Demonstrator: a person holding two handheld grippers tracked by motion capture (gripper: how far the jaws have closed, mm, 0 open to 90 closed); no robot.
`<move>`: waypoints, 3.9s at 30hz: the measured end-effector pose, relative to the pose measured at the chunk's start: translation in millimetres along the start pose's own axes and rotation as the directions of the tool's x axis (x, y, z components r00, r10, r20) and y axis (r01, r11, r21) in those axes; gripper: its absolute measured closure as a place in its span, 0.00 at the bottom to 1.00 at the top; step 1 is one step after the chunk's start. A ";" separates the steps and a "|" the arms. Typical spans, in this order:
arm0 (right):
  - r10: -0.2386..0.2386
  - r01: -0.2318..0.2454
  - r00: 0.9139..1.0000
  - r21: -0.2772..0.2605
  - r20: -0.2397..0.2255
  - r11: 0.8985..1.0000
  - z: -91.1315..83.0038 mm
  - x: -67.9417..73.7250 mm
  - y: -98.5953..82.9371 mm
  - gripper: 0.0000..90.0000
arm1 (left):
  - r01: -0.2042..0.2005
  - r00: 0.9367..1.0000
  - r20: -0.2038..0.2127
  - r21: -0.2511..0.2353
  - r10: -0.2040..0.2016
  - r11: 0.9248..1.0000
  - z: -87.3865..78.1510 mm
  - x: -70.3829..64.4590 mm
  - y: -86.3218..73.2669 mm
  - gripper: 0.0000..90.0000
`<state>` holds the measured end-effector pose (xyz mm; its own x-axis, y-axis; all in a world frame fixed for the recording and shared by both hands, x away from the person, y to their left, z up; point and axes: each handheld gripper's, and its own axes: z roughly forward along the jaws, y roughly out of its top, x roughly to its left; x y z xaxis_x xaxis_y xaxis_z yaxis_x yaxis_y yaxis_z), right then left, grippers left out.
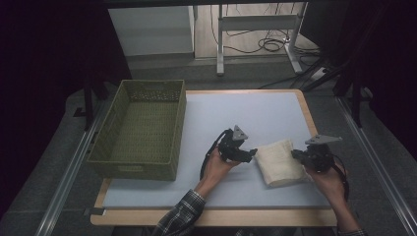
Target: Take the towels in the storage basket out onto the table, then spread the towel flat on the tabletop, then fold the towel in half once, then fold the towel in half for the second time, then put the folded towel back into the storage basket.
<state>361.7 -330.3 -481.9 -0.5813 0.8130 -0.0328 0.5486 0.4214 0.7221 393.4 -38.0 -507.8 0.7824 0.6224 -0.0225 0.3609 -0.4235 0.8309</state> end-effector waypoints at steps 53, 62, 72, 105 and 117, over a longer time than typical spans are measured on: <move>0.103 -0.104 0.989 -0.002 -0.111 0.995 -26.6 3.5 -43.9 0.92 | 0.049 0.990 0.124 0.105 -0.062 0.993 32.0 -0.3 14.8 0.94; 0.068 -0.071 0.989 -0.019 -0.132 0.997 -28.4 13.3 -29.9 0.92 | 0.024 0.994 0.101 0.093 -0.033 0.995 12.3 3.5 24.0 0.94; 0.035 -0.042 0.986 -0.037 -0.163 0.998 -24.5 25.7 -12.5 0.92 | 0.010 0.998 0.067 0.098 -0.017 0.995 -6.1 15.0 28.7 0.94; -0.074 0.059 0.964 -0.068 -0.256 0.996 12.1 76.1 58.6 0.92 | 0.016 0.996 -0.089 0.107 -0.006 0.994 -85.2 65.0 36.8 0.93; -0.101 0.084 0.954 -0.073 -0.281 0.994 22.2 91.3 80.9 0.92 | 0.024 0.992 -0.126 0.113 -0.009 0.993 -105.3 81.1 38.2 0.93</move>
<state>366.3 -213.1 -441.8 -0.7793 0.6202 0.0899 0.4527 0.4579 0.7651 417.1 65.6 -419.3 0.7087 0.7043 0.0401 0.4344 -0.4804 0.7619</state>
